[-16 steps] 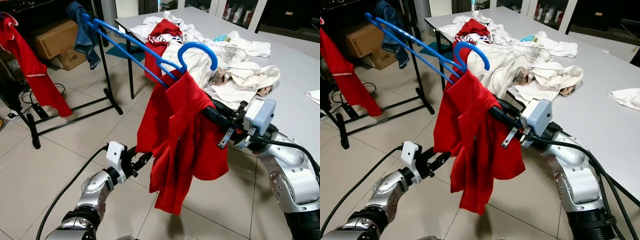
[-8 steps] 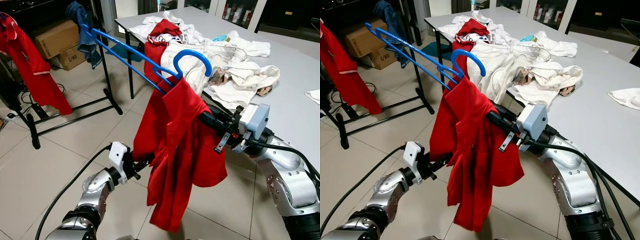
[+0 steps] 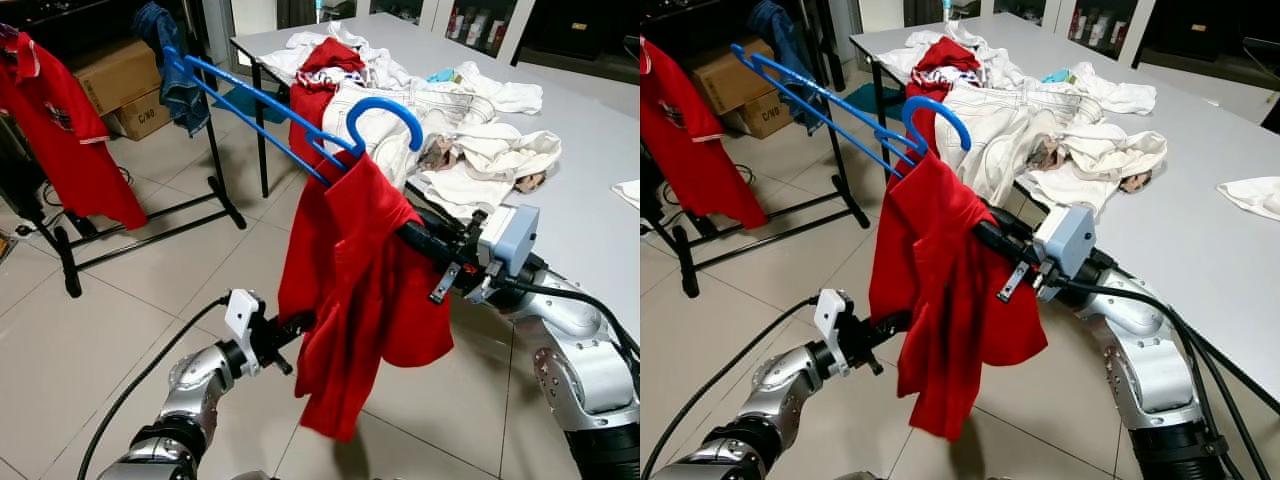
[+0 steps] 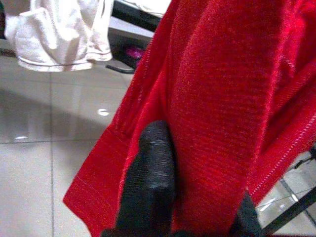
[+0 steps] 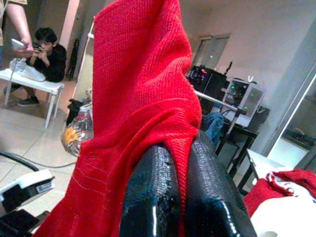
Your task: Hang hanger
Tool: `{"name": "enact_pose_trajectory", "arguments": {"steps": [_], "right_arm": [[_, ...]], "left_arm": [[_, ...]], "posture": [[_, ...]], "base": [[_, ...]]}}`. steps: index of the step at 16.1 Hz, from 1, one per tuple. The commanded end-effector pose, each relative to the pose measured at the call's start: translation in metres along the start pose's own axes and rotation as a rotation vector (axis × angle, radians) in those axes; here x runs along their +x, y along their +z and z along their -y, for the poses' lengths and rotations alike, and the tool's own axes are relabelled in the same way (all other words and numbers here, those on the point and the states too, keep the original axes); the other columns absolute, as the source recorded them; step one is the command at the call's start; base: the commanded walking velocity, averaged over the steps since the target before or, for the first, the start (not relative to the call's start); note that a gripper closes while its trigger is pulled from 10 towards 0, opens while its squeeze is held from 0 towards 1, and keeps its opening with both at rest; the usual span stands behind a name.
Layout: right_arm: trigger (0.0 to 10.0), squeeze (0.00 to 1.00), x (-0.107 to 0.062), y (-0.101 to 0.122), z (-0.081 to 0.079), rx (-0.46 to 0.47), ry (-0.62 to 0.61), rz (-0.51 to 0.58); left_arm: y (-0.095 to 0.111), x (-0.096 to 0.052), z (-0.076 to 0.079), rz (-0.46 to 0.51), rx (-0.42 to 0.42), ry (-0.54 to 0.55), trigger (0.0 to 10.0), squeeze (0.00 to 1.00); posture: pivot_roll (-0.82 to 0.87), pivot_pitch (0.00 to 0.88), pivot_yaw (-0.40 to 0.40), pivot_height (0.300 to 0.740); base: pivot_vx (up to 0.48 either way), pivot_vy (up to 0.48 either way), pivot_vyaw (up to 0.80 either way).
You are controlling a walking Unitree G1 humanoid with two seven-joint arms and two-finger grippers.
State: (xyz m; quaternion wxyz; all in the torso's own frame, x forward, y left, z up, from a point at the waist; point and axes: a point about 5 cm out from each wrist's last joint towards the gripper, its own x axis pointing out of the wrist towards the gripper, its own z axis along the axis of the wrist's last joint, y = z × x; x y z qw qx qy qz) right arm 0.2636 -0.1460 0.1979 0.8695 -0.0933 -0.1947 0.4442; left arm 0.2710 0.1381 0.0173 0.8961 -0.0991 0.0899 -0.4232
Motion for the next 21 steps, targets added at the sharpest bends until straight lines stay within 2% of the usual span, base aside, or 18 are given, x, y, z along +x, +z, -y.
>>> {"name": "enact_pose_trajectory", "arguments": {"steps": [1, 5, 6, 8, 11, 17, 19, 21], "right_arm": [[0.0, 0.0, 0.001, 0.011, 0.007, -0.032, -0.023, 0.047], [0.0, 0.0, 0.0, 0.01, 0.007, -0.031, -0.029, 0.039], [0.0, 0.0, -0.007, -0.003, 0.011, -0.05, -0.068, -0.009], [0.0, 0.0, -0.014, -0.014, 0.014, -0.072, -0.096, -0.056], [0.0, 0.0, -0.027, -0.025, 0.014, 0.014, -0.157, -0.07], [0.0, 0.0, -0.04, -0.02, 0.02, 0.181, -0.22, 0.058], [0.0, 0.0, -0.045, -0.014, 0.01, 0.219, -0.129, 0.08], [0.0, 0.0, -0.048, -0.014, 0.002, 0.215, -0.068, 0.056]], "left_arm": [[-0.002, -0.002, 0.001, 0.004, -0.012, -0.019, 0.0, 0.0], [0.0, -0.004, 0.0, 0.015, -0.015, -0.031, 0.0, 0.0], [0.003, -0.005, 0.0, 0.037, -0.007, -0.043, 0.0, 0.0], [0.006, -0.005, 0.0, 0.059, -0.004, -0.05, 0.0, 0.0], [0.013, -0.013, -0.004, 0.089, 0.034, -0.065, 0.0, 0.0], [0.033, -0.031, -0.03, 0.186, 0.01, 0.077, 0.0, 0.0], [0.047, -0.04, -0.044, 0.228, 0.008, 0.14, 0.0, 0.0], [0.059, -0.044, -0.052, 0.243, 0.019, 0.143, 0.0, 0.0]], "posture": [[-0.07, 0.0, 0.021, 0.74], [-0.07, 0.0, 0.018, 0.74], [-0.07, 0.0, 0.02, 0.74], [-0.06, 0.0, 0.02, 0.74], [-0.05, 0.0, 0.021, 0.74], [-0.04, 0.0, 0.018, 0.74], [-0.05, 0.0, 0.016, 0.74], [-0.05, 0.0, 0.016, 0.74]], "base": [[0.0, 0.0, 0.0], [0.0, 0.0, 0.0], [0.0, 0.0, 0.0], [0.0, 0.0, 0.0], [0.0, 0.0, 0.0], [0.0, 0.0, 0.0], [0.0, 0.0, 0.0], [0.0, 0.0, 0.0]]}}
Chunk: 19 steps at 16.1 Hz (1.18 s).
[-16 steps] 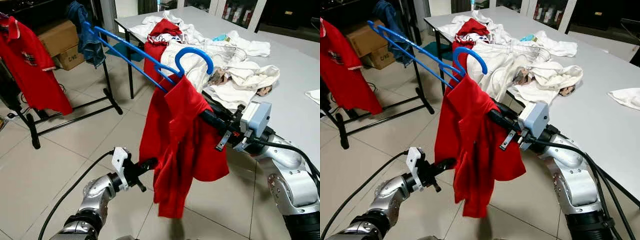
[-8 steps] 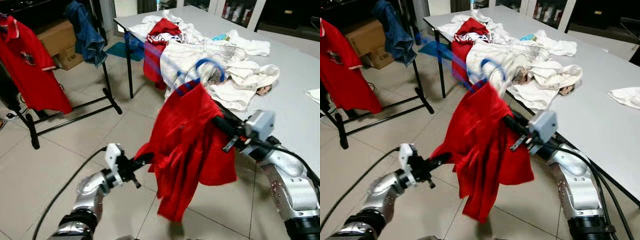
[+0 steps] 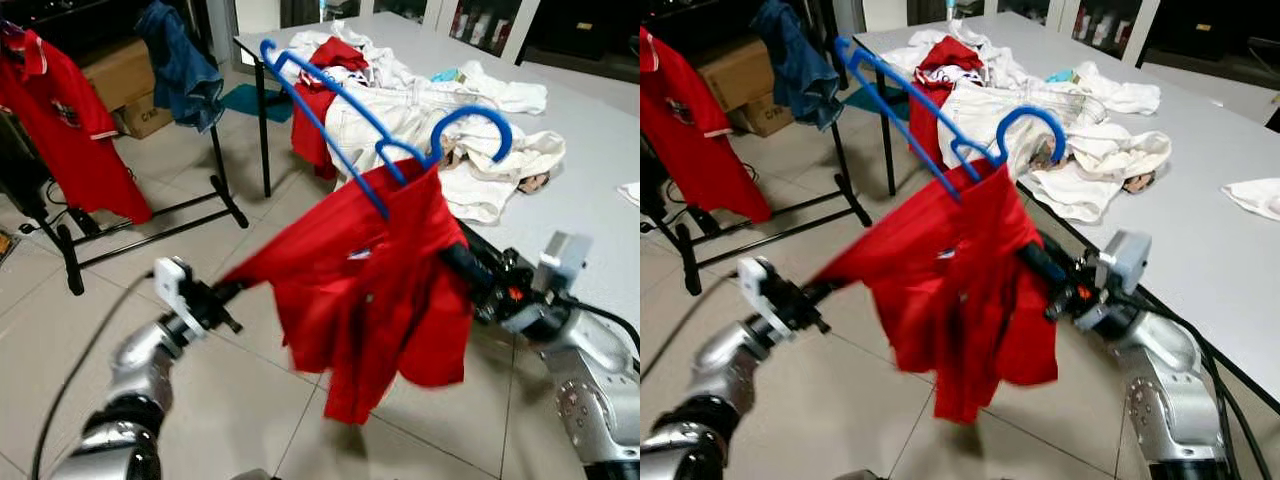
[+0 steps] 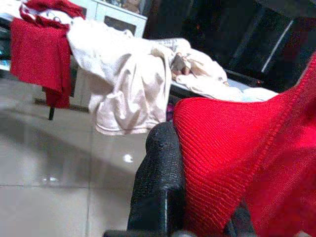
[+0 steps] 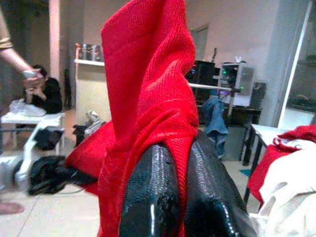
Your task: Hang hanger
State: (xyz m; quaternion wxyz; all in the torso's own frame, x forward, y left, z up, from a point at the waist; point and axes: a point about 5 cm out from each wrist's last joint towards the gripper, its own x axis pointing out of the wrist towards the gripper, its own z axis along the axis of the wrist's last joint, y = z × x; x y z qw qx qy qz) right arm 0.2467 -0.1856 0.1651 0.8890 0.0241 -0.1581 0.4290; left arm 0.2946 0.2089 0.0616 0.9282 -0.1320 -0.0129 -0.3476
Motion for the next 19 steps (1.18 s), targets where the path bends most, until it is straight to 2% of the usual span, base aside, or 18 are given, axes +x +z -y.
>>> {"name": "enact_pose_trajectory", "arguments": {"steps": [1, 3, 4, 8, 12, 15, 17, 19], "right_arm": [[0.0, 0.0, -0.001, 0.007, -0.004, -0.043, 0.05, -0.005], [0.0, 0.0, -0.005, 0.0, -0.01, -0.097, 0.126, -0.092], [0.0, 0.0, -0.006, 0.0, -0.012, -0.102, 0.14, -0.099], [0.0, 0.0, -0.007, -0.006, -0.017, -0.223, 0.2, -0.117], [0.0, 0.0, -0.008, 0.003, -0.016, -0.229, 0.214, -0.071], [0.0, 0.0, -0.007, 0.008, -0.017, -0.167, 0.199, -0.029], [0.0, 0.0, -0.013, -0.006, -0.036, -0.164, 0.279, -0.078], [0.0, 0.0, -0.015, -0.01, -0.039, -0.174, 0.296, -0.092]], "left_arm": [[0.012, 0.0, -0.008, 0.019, 0.008, 0.009, 0.0, 0.0], [0.025, 0.002, -0.015, 0.027, 0.02, 0.003, 0.0, 0.0], [0.026, 0.002, -0.016, 0.024, 0.022, -0.002, 0.0, 0.0], [0.03, 0.009, -0.011, 0.016, -0.004, -0.099, 0.0, 0.0], [0.027, -0.003, -0.016, -0.024, -0.032, -0.102, 0.0, 0.0], [0.029, -0.007, -0.019, -0.024, -0.043, -0.086, 0.0, 0.0], [0.028, -0.008, -0.02, -0.01, -0.071, -0.057, 0.0, 0.0], [0.028, -0.008, -0.021, -0.011, -0.075, -0.053, 0.0, 0.0]], "posture": [[-0.05, 0.0, 0.013, 0.74], [-0.05, 0.0, 0.015, 0.74], [-0.05, 0.0, 0.015, 0.74], [-0.04, 0.0, 0.018, 0.74], [-0.04, 0.0, 0.018, 0.74], [-0.04, 0.0, 0.013, 0.74], [-0.03, 0.0, 0.009, 0.74], [-0.03, 0.0, 0.009, 0.74]], "base": [[0.0, 0.0, 0.0], [0.0, 0.0, 0.0], [0.0, 0.0, 0.0], [0.0, 0.0, 0.0], [0.0, 0.0, 0.0], [0.0, 0.0, 0.0], [0.0, 0.0, 0.0], [0.0, 0.0, 0.0]]}}
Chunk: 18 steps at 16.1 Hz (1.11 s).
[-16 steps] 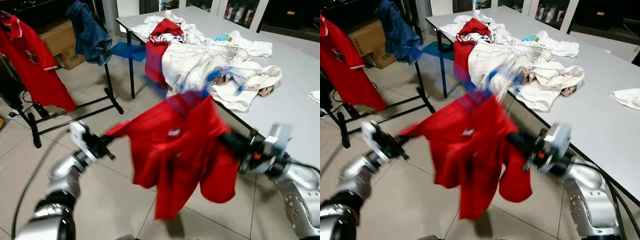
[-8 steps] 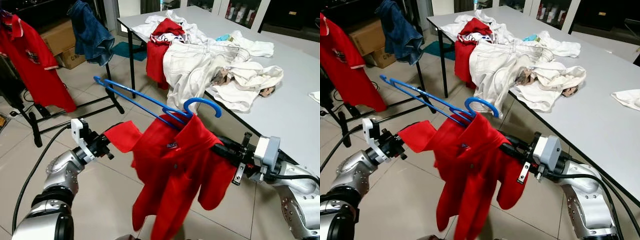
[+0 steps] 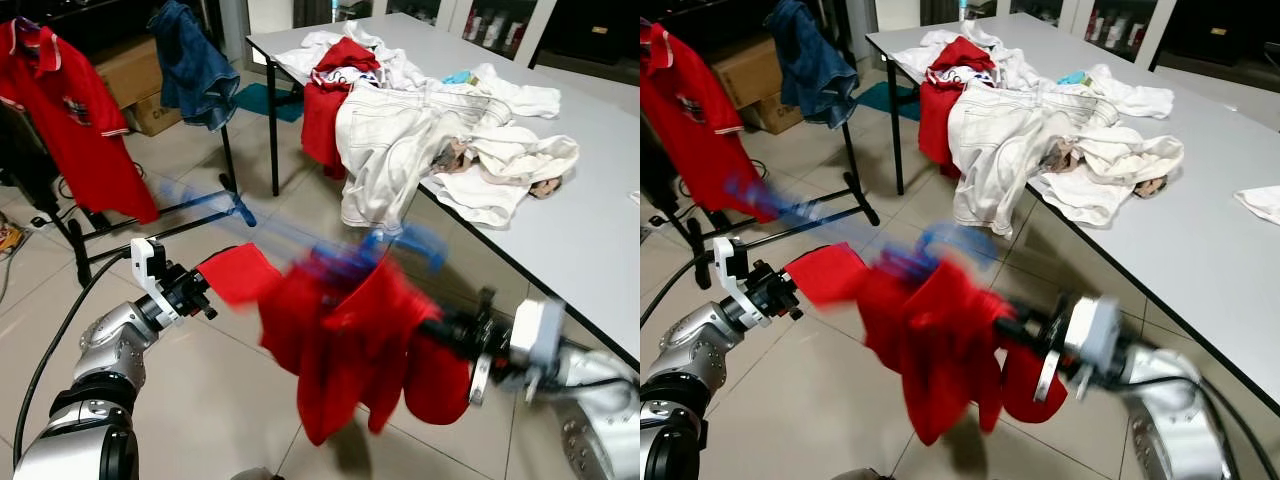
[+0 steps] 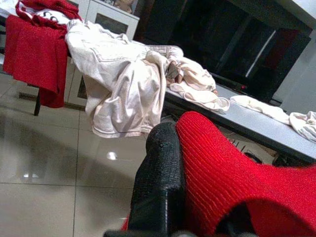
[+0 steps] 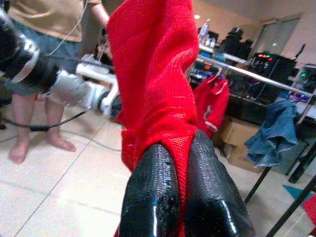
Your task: Hang hanger
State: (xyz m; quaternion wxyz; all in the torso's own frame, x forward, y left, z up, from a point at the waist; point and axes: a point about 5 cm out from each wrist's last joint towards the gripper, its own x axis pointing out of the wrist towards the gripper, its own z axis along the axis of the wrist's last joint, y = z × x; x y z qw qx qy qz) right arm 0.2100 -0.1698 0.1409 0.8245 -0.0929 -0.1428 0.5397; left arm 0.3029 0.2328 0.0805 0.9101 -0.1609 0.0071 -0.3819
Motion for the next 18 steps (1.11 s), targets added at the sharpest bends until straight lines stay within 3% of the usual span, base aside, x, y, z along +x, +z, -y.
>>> {"name": "enact_pose_trajectory", "arguments": {"steps": [1, 7, 9, 11, 13, 18], "right_arm": [[0.0, 0.0, -0.001, -0.004, 0.0, -0.057, 0.006, -0.026], [0.0, 0.0, -0.002, -0.025, 0.006, -0.217, 0.019, -0.125], [0.0, 0.0, 0.0, -0.024, 0.007, -0.253, 0.018, -0.091], [0.0, 0.0, 0.003, -0.018, 0.006, -0.259, 0.022, -0.045], [0.0, 0.0, -0.002, -0.023, -0.004, -0.272, 0.102, -0.073], [0.0, 0.0, -0.009, -0.029, -0.003, -0.296, 0.123, -0.096]], "left_arm": [[0.002, 0.001, -0.002, 0.014, -0.011, 0.02, 0.0, 0.0], [0.007, 0.012, 0.002, 0.02, -0.072, -0.052, 0.0, 0.0], [0.007, 0.013, 0.004, 0.01, -0.1, -0.086, 0.0, 0.0], [0.005, 0.01, 0.002, 0.001, -0.118, -0.071, 0.0, 0.0], [0.002, 0.005, 0.001, -0.042, -0.11, -0.065, 0.0, 0.0], [0.003, 0.006, 0.001, -0.06, -0.11, -0.083, 0.0, 0.0]], "posture": [[-0.04, 0.0, 0.009, 0.74], [-0.04, 0.0, 0.011, 0.74], [-0.03, 0.0, 0.011, 0.74], [-0.03, 0.0, 0.012, 0.74], [-0.03, 0.0, 0.011, 0.74], [-0.03, 0.0, 0.008, 0.74]], "base": [[0.0, 0.0, 0.0], [0.0, 0.0, 0.0], [0.0, 0.0, 0.0], [0.0, 0.0, 0.0], [0.0, 0.0, 0.0], [0.0, 0.0, 0.0]]}}
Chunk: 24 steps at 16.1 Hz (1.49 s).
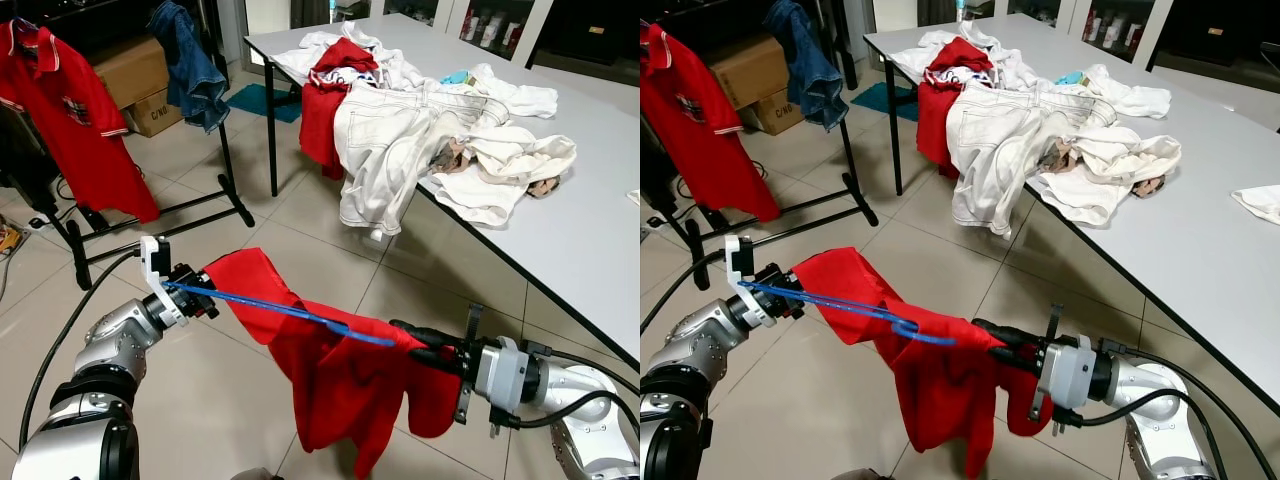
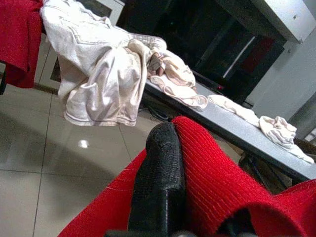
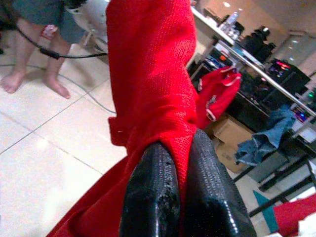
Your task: Hang hanger
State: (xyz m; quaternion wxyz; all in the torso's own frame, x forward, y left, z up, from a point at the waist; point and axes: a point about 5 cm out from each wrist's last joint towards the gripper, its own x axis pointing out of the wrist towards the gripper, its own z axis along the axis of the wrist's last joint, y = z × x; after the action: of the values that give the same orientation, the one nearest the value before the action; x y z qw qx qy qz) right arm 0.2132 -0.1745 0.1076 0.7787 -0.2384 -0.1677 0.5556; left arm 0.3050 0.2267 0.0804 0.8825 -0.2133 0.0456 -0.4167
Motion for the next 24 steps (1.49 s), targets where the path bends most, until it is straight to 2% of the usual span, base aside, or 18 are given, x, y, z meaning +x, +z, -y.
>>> {"name": "enact_pose_trajectory", "arguments": {"steps": [1, 3, 7, 9, 12, 14, 15, 16, 17, 22, 23, 24], "right_arm": [[0.0, 0.0, -0.003, 0.002, -0.001, -0.037, 0.041, 0.001], [0.0, 0.0, -0.002, 0.002, -0.008, -0.1, 0.142, 0.0], [0.0, 0.0, 0.001, 0.0, -0.018, -0.223, 0.299, -0.001], [0.0, 0.0, 0.0, -0.006, -0.016, -0.333, 0.347, -0.047], [0.0, 0.0, 0.003, -0.011, -0.008, -0.353, 0.292, -0.084], [0.0, 0.0, 0.001, -0.017, 0.001, -0.379, 0.255, -0.162], [1.8, 0.0, -0.001, -0.025, 0.006, -0.377, 0.223, -0.231], [2.2, 0.0, -0.002, -0.028, 0.008, -0.377, 0.206, -0.258], [0.0, 0.0, -0.002, -0.031, 0.01, -0.372, 0.182, -0.277], [0.0, 0.0, 0.001, -0.031, 0.017, -0.312, 0.042, -0.258], [2.9, 0.0, 0.002, -0.03, 0.018, -0.264, 0.0, -0.238], [7.5, 0.0, 0.002, -0.03, 0.018, -0.266, 0.0, -0.24]], "left_arm": [[0.004, -0.001, -0.001, -0.031, 0.029, -0.009, 0.0, 0.0], [0.009, -0.001, -0.002, -0.039, 0.055, -0.006, 0.0, 0.0], [0.021, 0.009, -0.002, -0.022, 0.109, -0.012, 0.0, 0.0], [0.026, 0.012, -0.002, -0.013, 0.123, -0.014, 0.0, 0.0], [0.026, 0.014, -0.001, -0.009, 0.125, -0.034, 0.0, 0.0], [0.021, 0.013, 0.001, -0.011, 0.115, -0.042, 0.0, 0.0], [0.017, 0.013, 0.002, -0.012, 0.107, -0.051, 0.0, 0.0], [0.015, 0.013, 0.003, -0.014, 0.104, -0.056, 0.0, 0.0], [0.012, 0.013, 0.004, -0.018, 0.099, -0.061, 0.0, 0.0], [0.001, 0.011, 0.007, -0.054, 0.09, -0.075, 0.0, 0.0], [-0.001, 0.011, 0.007, -0.065, 0.098, -0.072, 0.0, 0.0], [-0.002, 0.011, 0.007, -0.071, 0.104, -0.071, 0.0, 0.0]], "posture": [[-0.03, 0.0, 0.008, 0.74], [-0.02, 0.0, 0.006, 0.74], [-0.01, 0.0, 0.002, 0.74], [-0.01, 0.0, 0.002, 0.74], [-0.01, 0.0, 0.002, 0.74], [-0.02, 0.0, 0.005, 0.74], [-0.02, 0.0, 0.005, 0.74], [-0.03, 0.0, 0.006, 0.74], [-0.02, 0.0, 0.005, 0.74], [-0.03, 0.0, 0.008, 0.74], [-0.03, 0.0, 0.009, 0.74], [-0.03, 0.0, 0.009, 0.74]], "base": [[0.0, 0.0, 0.0], [0.0, 0.0, 0.0], [0.0, 0.0, 0.0], [0.0, 0.0, 0.0], [0.0, 0.0, 0.0], [0.0, 0.0, 0.0], [0.0, 0.0, 0.0], [0.0, 0.0, 0.0], [0.0, 0.0, 0.0], [0.0, 0.0, 0.0], [0.0, 0.0, 0.0], [0.0, 0.0, 0.0]]}}
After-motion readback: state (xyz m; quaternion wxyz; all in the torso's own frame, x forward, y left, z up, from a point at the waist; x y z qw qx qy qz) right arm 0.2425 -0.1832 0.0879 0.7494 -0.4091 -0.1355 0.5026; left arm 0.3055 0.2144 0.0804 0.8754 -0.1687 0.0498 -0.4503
